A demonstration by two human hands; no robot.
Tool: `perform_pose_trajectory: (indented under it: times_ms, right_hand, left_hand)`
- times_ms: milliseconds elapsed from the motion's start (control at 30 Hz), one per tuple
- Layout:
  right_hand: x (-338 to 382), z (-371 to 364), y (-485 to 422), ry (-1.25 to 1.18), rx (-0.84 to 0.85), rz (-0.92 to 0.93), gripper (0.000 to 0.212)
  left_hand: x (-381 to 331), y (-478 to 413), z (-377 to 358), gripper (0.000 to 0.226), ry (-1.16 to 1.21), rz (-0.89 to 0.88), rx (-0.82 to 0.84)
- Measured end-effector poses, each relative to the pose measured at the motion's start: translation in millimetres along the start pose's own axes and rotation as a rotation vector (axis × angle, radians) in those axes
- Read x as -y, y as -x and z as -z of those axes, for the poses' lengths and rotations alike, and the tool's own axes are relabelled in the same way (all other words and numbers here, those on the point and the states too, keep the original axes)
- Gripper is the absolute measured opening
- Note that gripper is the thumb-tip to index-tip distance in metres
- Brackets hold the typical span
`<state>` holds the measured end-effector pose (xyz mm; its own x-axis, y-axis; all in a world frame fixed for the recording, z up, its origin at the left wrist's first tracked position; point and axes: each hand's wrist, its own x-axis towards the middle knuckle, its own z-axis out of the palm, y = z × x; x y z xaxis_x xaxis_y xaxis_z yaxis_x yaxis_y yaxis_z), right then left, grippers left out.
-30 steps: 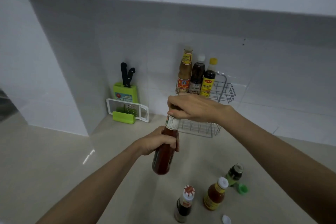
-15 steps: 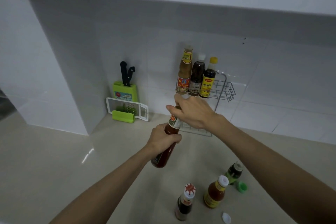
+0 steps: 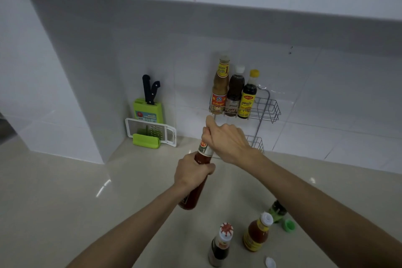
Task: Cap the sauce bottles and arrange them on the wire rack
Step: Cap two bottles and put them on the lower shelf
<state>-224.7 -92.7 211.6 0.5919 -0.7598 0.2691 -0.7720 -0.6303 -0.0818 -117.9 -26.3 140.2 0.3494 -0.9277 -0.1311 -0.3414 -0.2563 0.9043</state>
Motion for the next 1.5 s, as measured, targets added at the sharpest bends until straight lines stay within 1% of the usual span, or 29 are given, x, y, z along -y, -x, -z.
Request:
perform_pose_trajectory:
  times_ms: [33, 67, 100, 167, 200, 233, 267, 300, 333, 367, 433, 500, 600, 700, 733, 800, 833, 900, 933, 1000, 1067, 1100, 1133, 1200, 1267, 1367, 1400, 1433, 1500]
  right_hand:
    - [-1.2, -1.0, -0.3, -0.037, 0.027, 0.007, 0.024]
    - [-4.6, 1.2, 0.3, -0.072, 0.052, 0.055, 0.029]
    - [-9.5, 6.0, 0.7, -0.075, 0.071, 0.144, 0.034]
    - [-18.3, 19.7, 1.7, 0.023, 0.079, 0.378, 0.040]
    - [-19.6, 27.7, 2.4, 0.078, 0.060, 0.492, 0.039]
    - [-19.0, 34.8, 3.5, 0.107, 0.044, 0.578, 0.037]
    - [-17.4, 38.8, 4.1, 0.108, 0.031, 0.634, 0.033]
    - [-14.9, 39.6, 3.9, 0.093, 0.016, 0.654, 0.028]
    - [-11.7, 38.9, 3.6, 0.074, 0.000, 0.638, 0.024]
    - [-8.4, 36.3, 2.9, 0.055, -0.016, 0.589, 0.022]
    - [-3.4, 25.9, 2.1, 0.033, -0.046, 0.445, 0.016]
    - [1.4, 14.5, 3.1, 0.016, -0.034, 0.267, 0.012]
    - [7.7, -3.9, 5.1, -0.050, -0.002, -0.007, 0.009]
    - [12.6, -17.6, 6.7, -0.073, 0.083, -0.175, 0.009]
    - [12.9, -20.0, 5.7, -0.111, 0.125, -0.219, 0.016]
    - [11.8, -19.4, 2.9, -0.289, 0.175, -0.331, 0.040]
    - [10.2, -18.4, 1.3, -0.394, 0.174, -0.370, 0.045]
    - [7.7, -12.6, -3.5, -0.500, 0.152, -0.346, 0.034]
    - [5.8, -7.0, -7.2, -0.523, 0.144, -0.326, 0.029]
    - [0.4, 6.5, -14.5, -0.538, 0.121, -0.277, 0.027]
    - [-8.5, 17.8, -23.1, -0.575, 0.115, -0.244, 0.026]
    - [-13.5, 20.7, -26.3, -0.614, 0.118, -0.239, 0.026]
    - [-18.3, 21.6, -28.5, -0.658, 0.114, -0.246, 0.026]
    - [-24.0, 19.1, -29.6, -0.755, 0.068, -0.296, 0.031]
    - [-25.4, 11.1, -24.0, -0.854, 0.046, -0.377, 0.042]
    - [-28.2, -15.8, -5.1, -0.845, 0.212, -0.420, 0.052]
    - [-29.4, -26.7, 1.8, -0.848, 0.245, -0.428, 0.050]
    - [-30.9, -36.4, 6.4, -0.870, 0.233, -0.455, 0.045]
    - [-36.6, -50.5, 7.5, -0.960, 0.151, -0.535, 0.034]
  left_hand:
    - [3.0, -1.9, 0.8, 0.013, -0.008, -0.003, 0.009]
    - [4.9, -4.0, 4.6, 0.012, 0.013, -0.016, 0.071]
    - [6.6, -7.0, 11.1, 0.010, 0.046, -0.041, 0.190]
    - [4.8, -8.1, 26.6, 0.011, 0.088, -0.148, 0.530]
    - [2.2, -7.5, 33.3, 0.013, 0.093, -0.186, 0.681]
    - [-1.5, -6.2, 37.7, 0.015, 0.099, -0.209, 0.795]
    - [-4.9, -5.1, 40.0, 0.016, 0.113, -0.217, 0.869]
    - [-7.8, -3.7, 40.6, 0.016, 0.128, -0.219, 0.894]
    - [-9.0, -2.9, 39.5, 0.015, 0.144, -0.223, 0.873]
    - [-9.6, -1.9, 36.9, 0.013, 0.157, -0.224, 0.811]
    - [-5.6, -1.3, 29.5, 0.009, 0.195, -0.184, 0.642]
    - [0.9, -3.2, 19.2, 0.007, 0.201, -0.097, 0.458]
    - [10.6, -5.4, 4.0, 0.015, 0.080, 0.012, 0.174]
    - [11.1, 0.6, -6.9, 0.015, -0.123, 0.063, -0.010]
    - [9.9, 4.2, -10.5, 0.014, -0.180, 0.067, -0.060]
    - [9.7, 6.7, -16.4, 0.016, -0.253, 0.055, -0.144]
    - [10.1, 6.6, -16.9, 0.018, -0.255, 0.036, -0.163]
    - [9.2, 3.1, -10.5, 0.023, -0.174, -0.021, -0.105]
    - [8.9, 0.5, -4.4, 0.029, -0.106, -0.061, -0.019]
    - [11.6, -2.8, 12.0, 0.051, 0.032, -0.123, 0.228]
    - [21.4, -5.9, 24.7, 0.070, 0.100, -0.108, 0.453]
    - [27.6, -7.6, 28.1, 0.072, 0.099, -0.085, 0.527]
    - [33.0, -8.7, 28.8, 0.070, 0.095, -0.073, 0.558]
    - [42.6, -11.8, 23.0, 0.062, 0.110, -0.081, 0.496]
    - [48.2, -17.0, 14.5, 0.061, 0.115, -0.084, 0.407]
    - [56.3, -28.7, 2.8, 0.066, 0.085, -0.054, 0.324]
    - [58.0, -33.1, -0.9, 0.068, 0.065, -0.049, 0.298]
    - [58.5, -38.4, -5.2, 0.070, 0.037, -0.046, 0.278]
    - [57.3, -50.8, -13.8, 0.070, 0.001, -0.047, 0.271]
